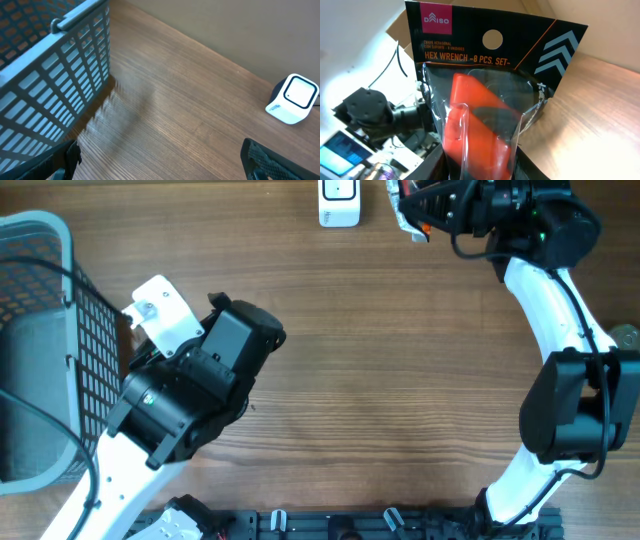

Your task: Scan the item barcode

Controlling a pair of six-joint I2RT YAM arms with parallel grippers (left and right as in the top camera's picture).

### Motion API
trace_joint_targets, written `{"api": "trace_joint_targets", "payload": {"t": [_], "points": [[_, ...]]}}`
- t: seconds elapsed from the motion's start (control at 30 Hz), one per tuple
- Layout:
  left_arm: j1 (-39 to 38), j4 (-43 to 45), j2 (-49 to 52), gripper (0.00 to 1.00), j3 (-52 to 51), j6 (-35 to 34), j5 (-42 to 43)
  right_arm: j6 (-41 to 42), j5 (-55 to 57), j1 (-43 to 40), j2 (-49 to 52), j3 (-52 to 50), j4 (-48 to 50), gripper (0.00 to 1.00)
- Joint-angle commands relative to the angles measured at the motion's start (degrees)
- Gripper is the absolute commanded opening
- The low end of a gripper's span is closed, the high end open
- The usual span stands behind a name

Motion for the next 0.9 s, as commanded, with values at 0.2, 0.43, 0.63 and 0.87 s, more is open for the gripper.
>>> {"api": "trace_joint_targets", "payload": {"t": [0.2, 0.43, 0.63, 0.87], "points": [[-0.1, 9.7, 2.4, 1.00, 0.1, 0.3, 4.8, 1.5, -3.0, 0.3, -0.4, 0.7, -24.0, 0.04], [0.1, 18.4, 8.9, 1.00, 0.1, 0.3, 20.0, 1.6, -3.0, 0.3, -0.4, 0.7, -37.8, 0.04], [5.5, 29.1, 14.0, 1.00, 0.1, 2.0, 41.2, 2.4, -3.1, 0.3, -0.4, 0.7, -45.0, 0.04], [18.6, 37.1, 15.4, 1.00, 0.1, 2.0, 65.6, 1.9, -3.2, 0.0, -0.4, 0.7, -47.4, 0.05]]}}
